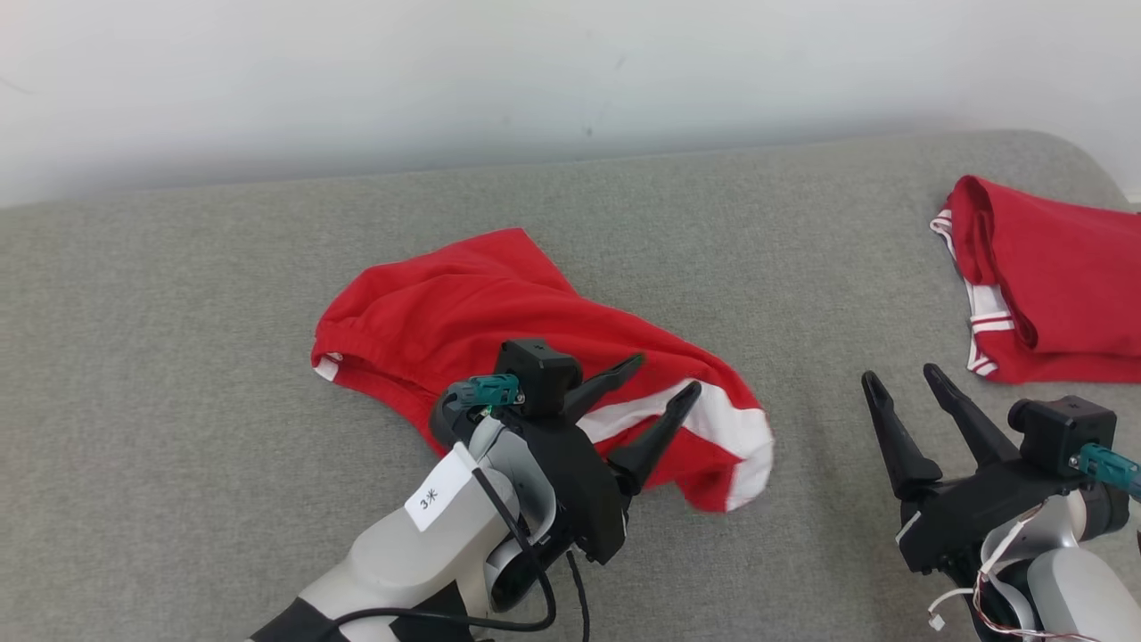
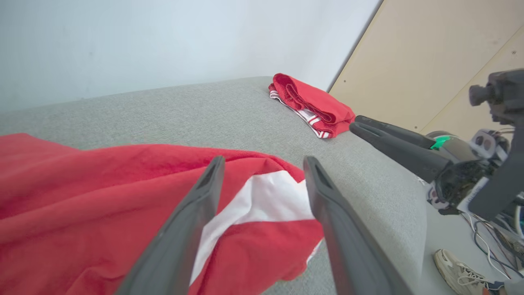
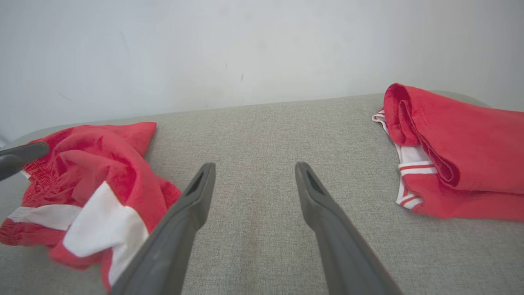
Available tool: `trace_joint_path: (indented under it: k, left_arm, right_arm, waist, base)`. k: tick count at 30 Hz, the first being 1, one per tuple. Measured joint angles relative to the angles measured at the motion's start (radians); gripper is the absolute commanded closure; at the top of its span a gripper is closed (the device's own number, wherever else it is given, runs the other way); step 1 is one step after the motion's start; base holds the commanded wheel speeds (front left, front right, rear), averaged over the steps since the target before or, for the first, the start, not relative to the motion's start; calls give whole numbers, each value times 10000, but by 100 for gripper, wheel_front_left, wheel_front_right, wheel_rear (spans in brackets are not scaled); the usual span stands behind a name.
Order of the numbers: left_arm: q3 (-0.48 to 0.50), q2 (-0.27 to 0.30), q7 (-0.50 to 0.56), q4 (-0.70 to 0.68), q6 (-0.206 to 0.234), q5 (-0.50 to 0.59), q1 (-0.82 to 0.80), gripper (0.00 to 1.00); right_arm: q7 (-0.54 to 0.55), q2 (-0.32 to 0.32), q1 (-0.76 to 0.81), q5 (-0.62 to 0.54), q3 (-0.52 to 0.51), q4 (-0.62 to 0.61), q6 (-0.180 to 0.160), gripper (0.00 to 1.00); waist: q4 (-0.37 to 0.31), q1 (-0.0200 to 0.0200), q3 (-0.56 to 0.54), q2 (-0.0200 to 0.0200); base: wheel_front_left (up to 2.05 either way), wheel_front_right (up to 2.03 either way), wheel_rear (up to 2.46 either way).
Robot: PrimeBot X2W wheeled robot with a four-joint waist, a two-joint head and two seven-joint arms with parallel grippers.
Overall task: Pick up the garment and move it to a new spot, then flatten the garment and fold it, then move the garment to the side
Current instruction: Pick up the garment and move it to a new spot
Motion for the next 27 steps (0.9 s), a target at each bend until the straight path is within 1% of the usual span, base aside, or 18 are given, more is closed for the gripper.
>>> trace_joint_path:
  k: [3,6,11,15,22,27]
  left_arm:
    - [-27,-13,-198,-71,6,-25,1,0]
    - [-48,-10,-288,-71,184,0,7,0]
    - [-104,-15,-374,33,600,184,101,0]
    - [-58,8,-384,383,775,253,357,0]
    - [437,721,-416,558,1032,334,954,0]
    - [648,1005,-416,539,1110,336,1337,0]
  right_arm:
    - [0,2,98,-2,-38,17,0,0]
    - [4,13,191,-2,-23,15,0,0]
    - [21,61,285,-2,2,-15,0,0]
    - [86,73,354,-17,-44,-90,0,0]
    - [140,84,531,75,-142,-270,0,0]
    - [184,92,646,75,-167,-328,0,0]
  waist:
    - [101,0,-92,0]
    - [224,0,-185,0]
    - [425,-1,-352,-1]
    - [560,0,-427,0]
    - [651,0,-518,0]
    - [650,0,-560,0]
  base:
    - [0,0,0]
    - [0,0,0]
    - [0,0,0]
    - [0,0,0]
    - [0,0,0]
    - [0,0,0]
